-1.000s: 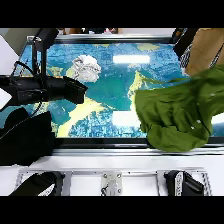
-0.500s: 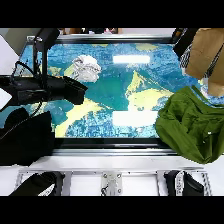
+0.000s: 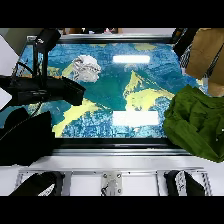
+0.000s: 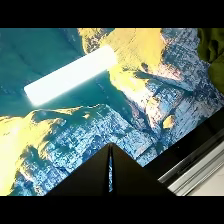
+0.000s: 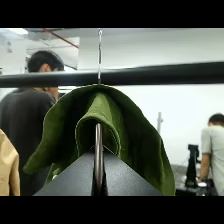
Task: Fold the clothes and pants, and hang the long-sleeved shirts on hangers.
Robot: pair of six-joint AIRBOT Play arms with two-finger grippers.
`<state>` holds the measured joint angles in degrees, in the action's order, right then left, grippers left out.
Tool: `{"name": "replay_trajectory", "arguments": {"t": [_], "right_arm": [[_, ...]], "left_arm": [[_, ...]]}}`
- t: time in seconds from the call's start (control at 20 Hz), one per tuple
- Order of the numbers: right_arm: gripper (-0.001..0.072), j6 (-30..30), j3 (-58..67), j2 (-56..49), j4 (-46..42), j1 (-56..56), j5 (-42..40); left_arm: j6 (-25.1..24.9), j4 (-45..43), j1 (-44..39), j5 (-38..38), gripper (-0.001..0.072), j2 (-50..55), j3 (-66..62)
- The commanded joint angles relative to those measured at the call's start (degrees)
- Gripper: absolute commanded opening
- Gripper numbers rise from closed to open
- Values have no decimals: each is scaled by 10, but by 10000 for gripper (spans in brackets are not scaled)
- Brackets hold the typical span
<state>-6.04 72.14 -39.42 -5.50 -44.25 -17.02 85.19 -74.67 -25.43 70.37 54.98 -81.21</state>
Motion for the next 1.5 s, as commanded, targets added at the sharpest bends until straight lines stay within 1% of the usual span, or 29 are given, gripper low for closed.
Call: {"name": "replay_trajectory", "arguments": {"t": [0.0,0.3,0.5,0.75,0.8,0.9,0.95,1.1,1.25,1.35,1.4,1.45], "right_arm": [[3,0,9,-26,53,-34,-3],[3,-1,2,-44,69,-38,8],[8,-2,-13,-44,102,-38,10],[23,-2,-14,-44,103,-38,23],[89,-2,-14,-44,103,-38,23],[491,-2,-14,-44,103,-38,23],[554,-2,-14,-44,103,-38,23],[553,0,-14,-24,103,-38,31],[553,0,-14,20,103,-38,69],[553,0,-14,52,103,-38,121],[552,8,-14,67,103,-38,163],[552,38,-14,78,103,-38,216]], "left_arm": [[1,-9,1,6,14,0,0],[1,-8,1,6,14,0,0],[1,-7,1,6,14,0,0],[1,-7,1,6,14,0,0],[1,-7,1,6,14,0,0],[1,-8,1,6,14,0,0],[1,-8,1,6,14,0,0],[1,-8,1,6,14,0,0],[1,-8,1,6,14,0,0],[1,-8,1,6,14,0,0],[1,-8,1,6,14,0,0],[1,-8,1,6,14,0,0]]}}
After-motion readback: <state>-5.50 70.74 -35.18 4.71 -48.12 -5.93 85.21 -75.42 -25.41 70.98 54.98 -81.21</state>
